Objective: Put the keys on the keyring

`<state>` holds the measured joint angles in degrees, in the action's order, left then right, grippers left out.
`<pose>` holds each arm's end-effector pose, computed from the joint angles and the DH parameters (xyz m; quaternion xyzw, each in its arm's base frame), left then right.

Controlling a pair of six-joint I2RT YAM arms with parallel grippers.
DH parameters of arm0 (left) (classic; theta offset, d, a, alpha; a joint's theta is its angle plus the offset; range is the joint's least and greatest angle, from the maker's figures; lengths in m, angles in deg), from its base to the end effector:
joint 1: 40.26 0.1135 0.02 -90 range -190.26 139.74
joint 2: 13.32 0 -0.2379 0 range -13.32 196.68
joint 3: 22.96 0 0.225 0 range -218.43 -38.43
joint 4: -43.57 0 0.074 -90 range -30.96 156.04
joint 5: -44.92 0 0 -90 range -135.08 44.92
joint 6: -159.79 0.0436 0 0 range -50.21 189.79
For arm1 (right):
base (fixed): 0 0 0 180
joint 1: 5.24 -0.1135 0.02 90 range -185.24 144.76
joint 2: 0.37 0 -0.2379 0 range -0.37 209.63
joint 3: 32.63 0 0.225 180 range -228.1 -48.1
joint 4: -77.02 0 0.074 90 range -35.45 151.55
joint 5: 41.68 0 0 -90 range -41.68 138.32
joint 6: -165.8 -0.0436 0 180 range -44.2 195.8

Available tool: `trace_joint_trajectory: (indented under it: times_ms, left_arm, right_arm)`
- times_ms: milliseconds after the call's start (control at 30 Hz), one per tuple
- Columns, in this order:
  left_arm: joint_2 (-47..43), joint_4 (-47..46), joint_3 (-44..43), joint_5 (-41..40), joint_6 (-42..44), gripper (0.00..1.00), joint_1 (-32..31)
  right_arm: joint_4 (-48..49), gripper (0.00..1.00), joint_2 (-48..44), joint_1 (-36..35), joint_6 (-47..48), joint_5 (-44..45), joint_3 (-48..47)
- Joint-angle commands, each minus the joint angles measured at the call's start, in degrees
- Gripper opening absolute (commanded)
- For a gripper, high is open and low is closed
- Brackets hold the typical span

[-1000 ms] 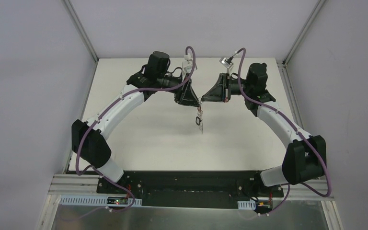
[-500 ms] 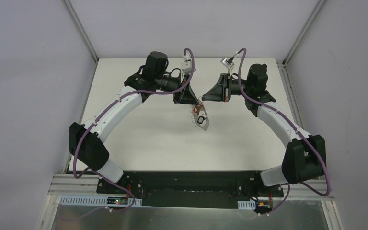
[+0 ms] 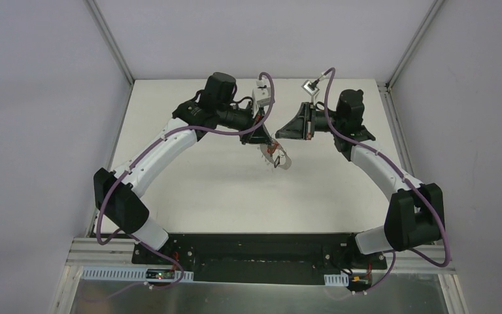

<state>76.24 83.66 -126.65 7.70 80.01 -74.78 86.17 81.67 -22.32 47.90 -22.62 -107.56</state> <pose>0.2494 -0.2137 0.3624 0.5070 0.6127 -0.4684 0.3850 0.2732 0.1271 0.3244 -0.3624 0.6024 0.5965 0.3873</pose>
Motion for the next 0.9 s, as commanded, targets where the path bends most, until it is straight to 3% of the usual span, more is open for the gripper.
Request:
trace_joint_trajectory:
  times_ms: [0, 367, 867]
  left_arm:
    - [-0.85, 4.78, -3.51, -6.71, 2.04, 0.00, -2.17]
    - [1.11, 8.74, -7.06, -19.85, -0.31, 0.00, -4.65]
    - [5.62, 10.01, -11.38, -28.14, -3.20, 0.00, -6.16]
  right_arm:
    - [2.15, 0.00, -0.83, 0.51, -0.53, 3.36, -0.48]
    - [-1.57, 0.00, -0.90, 1.11, 0.17, 8.16, -0.01]
    - [-0.63, 0.00, -0.34, 2.11, -4.78, 12.30, 1.36]
